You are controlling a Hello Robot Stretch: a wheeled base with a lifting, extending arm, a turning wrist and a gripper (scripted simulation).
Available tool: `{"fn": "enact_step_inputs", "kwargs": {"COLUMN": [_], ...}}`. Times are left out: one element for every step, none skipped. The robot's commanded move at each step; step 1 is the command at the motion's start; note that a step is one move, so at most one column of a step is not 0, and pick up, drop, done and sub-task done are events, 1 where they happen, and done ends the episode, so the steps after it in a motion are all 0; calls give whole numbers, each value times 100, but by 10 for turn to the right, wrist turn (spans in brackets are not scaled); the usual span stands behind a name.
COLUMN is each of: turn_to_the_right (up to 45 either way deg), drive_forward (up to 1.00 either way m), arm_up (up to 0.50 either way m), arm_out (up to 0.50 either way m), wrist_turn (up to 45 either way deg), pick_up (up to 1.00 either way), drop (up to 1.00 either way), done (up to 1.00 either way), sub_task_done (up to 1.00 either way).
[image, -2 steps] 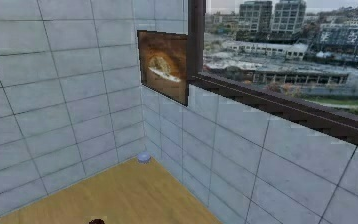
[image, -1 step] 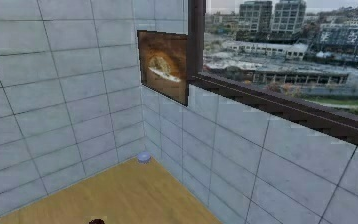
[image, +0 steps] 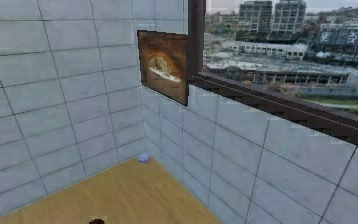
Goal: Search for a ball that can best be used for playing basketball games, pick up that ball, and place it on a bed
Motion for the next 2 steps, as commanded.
{"fn": "enact_step_inputs", "kwargs": {"turn_to_the_right": [0, 0], "drive_forward": [0, 0], "arm_up": [0, 0], "arm_out": [0, 0], "wrist_turn": [450, 450], "pick_up": [0, 0], "drop": [0, 0], "done": [0, 0], "sub_task_done": [0, 0]}}
